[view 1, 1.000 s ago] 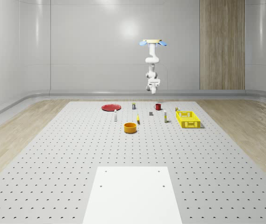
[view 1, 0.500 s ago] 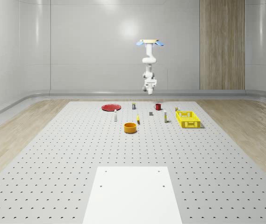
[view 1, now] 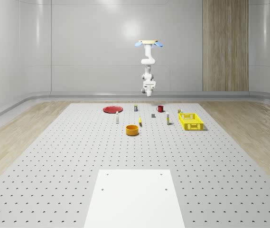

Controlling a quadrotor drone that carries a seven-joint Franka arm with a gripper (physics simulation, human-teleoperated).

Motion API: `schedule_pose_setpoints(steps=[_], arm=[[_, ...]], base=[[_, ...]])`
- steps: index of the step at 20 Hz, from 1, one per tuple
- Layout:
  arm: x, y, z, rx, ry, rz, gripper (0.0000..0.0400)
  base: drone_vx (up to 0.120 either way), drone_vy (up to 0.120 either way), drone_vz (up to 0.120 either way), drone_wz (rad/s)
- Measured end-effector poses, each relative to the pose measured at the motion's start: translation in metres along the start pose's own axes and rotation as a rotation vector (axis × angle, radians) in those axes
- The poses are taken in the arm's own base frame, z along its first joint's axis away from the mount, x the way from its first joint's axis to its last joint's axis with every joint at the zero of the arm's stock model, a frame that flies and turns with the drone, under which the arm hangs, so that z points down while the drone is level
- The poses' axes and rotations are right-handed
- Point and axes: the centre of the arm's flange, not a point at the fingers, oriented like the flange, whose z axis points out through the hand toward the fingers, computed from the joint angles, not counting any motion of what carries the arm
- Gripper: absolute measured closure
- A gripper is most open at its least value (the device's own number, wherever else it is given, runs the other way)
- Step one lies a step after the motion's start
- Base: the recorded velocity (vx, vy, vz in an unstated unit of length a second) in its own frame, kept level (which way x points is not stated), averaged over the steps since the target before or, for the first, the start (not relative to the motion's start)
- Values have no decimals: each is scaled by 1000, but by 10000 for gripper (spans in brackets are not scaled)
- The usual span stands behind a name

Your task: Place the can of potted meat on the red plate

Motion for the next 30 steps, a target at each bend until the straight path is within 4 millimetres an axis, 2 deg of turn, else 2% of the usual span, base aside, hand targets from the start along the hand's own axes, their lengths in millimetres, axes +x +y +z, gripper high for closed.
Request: schedule_pose_setpoints(steps=[13, 20, 26, 30], arm=[[-4, -3, 0, -28, 42, -1, 0], [-13, -11, 2, -114, 135, -2, 0], [-34, -32, 12, -332, 358, -6, 0], [-57, -54, 40, -636, 663, -12, 0]], base=[[102, -120, 0, 0], [120, -120, 0, 0], [93, -120, 0, 0], [0, -120, -80, 0]])
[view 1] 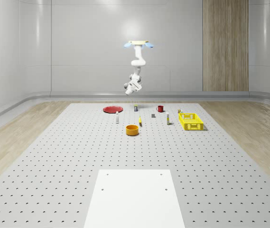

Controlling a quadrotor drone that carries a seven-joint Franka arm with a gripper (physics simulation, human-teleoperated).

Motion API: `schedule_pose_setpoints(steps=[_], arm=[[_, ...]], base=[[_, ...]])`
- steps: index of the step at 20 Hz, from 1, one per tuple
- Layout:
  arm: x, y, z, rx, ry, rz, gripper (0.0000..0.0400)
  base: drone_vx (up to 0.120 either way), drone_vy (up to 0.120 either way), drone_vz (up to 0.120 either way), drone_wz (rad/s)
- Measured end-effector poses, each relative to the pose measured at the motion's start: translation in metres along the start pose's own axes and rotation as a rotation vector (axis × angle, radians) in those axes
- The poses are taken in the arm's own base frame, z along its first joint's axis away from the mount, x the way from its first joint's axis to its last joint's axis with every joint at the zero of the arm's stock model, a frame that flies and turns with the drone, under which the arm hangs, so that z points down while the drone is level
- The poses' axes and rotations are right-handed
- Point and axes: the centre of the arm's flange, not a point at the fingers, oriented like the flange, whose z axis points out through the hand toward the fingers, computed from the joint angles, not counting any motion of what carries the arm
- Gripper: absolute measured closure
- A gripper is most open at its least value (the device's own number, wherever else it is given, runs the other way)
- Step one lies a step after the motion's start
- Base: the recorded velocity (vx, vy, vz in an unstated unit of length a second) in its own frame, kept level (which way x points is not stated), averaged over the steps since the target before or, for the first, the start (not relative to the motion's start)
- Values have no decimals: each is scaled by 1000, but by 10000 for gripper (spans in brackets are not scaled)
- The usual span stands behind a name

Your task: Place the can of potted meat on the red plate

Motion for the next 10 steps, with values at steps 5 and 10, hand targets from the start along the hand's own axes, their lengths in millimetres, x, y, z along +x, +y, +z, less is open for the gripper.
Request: schedule_pose_setpoints(steps=[5, 10], arm=[[-52, -50, 32, -576, 574, -18, 0], [-71, -68, 98, -1097, 1092, -34, 0]], base=[[72, -120, -120, 0], [72, -56, -120, 0]])
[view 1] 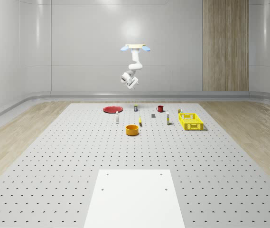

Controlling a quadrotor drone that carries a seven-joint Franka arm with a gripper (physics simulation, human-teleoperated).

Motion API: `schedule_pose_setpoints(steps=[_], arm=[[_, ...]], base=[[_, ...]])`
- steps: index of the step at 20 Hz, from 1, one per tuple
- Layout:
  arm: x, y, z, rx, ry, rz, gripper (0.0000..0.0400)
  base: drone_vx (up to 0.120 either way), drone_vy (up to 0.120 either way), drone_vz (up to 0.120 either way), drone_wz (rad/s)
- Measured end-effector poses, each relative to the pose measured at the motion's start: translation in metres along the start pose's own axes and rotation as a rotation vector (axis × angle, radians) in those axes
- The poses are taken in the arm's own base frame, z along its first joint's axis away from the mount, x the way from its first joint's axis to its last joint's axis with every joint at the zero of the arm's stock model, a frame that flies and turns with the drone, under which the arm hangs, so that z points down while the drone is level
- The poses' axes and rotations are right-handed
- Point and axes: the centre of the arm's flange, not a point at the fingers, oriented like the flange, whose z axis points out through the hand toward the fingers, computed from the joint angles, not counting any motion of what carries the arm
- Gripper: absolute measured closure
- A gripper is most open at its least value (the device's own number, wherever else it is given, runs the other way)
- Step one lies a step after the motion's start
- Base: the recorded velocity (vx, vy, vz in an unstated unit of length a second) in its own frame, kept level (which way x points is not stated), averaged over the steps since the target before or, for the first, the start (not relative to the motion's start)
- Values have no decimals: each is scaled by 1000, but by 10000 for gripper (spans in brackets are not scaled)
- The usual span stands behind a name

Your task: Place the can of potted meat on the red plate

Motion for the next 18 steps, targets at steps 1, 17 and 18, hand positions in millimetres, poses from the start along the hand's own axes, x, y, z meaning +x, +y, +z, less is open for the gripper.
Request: schedule_pose_setpoints(steps=[1, 17, 18], arm=[[-7, -7, 0, -73, 74, -3, 0], [-42, -41, 18, -442, 456, -17, 0], [-43, -42, 18, -446, 460, -17, 0]], base=[[0, 0, -120, 0], [0, 0, -112, 0], [0, 0, -120, 0]])
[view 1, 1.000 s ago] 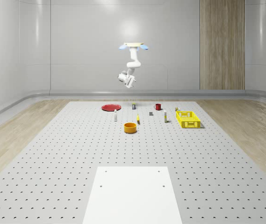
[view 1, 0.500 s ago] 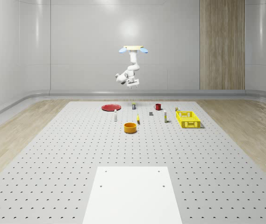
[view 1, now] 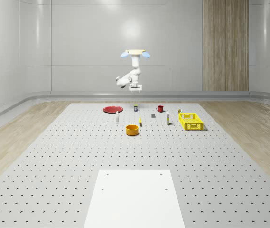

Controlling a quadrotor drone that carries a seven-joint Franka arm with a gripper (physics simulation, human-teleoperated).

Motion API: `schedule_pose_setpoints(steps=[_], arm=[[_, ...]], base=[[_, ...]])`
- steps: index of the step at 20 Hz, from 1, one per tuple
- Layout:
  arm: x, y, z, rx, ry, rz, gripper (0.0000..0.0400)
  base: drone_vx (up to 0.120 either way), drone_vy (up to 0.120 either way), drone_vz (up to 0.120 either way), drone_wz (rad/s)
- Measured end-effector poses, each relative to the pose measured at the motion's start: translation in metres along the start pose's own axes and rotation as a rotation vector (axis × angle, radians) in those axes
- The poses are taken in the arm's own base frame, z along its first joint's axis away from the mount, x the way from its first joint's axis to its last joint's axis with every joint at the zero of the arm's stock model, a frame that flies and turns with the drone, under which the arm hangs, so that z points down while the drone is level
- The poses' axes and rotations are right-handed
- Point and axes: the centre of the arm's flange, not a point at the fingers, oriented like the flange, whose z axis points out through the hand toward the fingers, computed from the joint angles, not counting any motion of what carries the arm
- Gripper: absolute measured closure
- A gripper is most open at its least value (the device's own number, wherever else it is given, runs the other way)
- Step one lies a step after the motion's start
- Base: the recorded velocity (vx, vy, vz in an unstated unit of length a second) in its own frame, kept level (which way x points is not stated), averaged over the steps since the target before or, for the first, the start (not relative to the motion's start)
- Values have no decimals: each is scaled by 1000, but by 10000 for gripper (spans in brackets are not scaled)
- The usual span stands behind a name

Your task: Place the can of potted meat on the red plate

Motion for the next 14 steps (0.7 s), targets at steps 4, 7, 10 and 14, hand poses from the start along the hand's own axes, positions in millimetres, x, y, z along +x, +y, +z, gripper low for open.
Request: schedule_pose_setpoints(steps=[4, 7, 10, 14], arm=[[-1, -1, 0, -9, 10, 0, 0], [-1, -1, 0, -13, 14, 0, 0], [-2, -2, 0, -15, 16, 0, 0], [-2, -2, 0, -17, 18, 0, 0]], base=[[0, 0, -120, 0], [0, 0, -120, 0], [0, 0, -120, 0], [0, 0, -120, 0]])
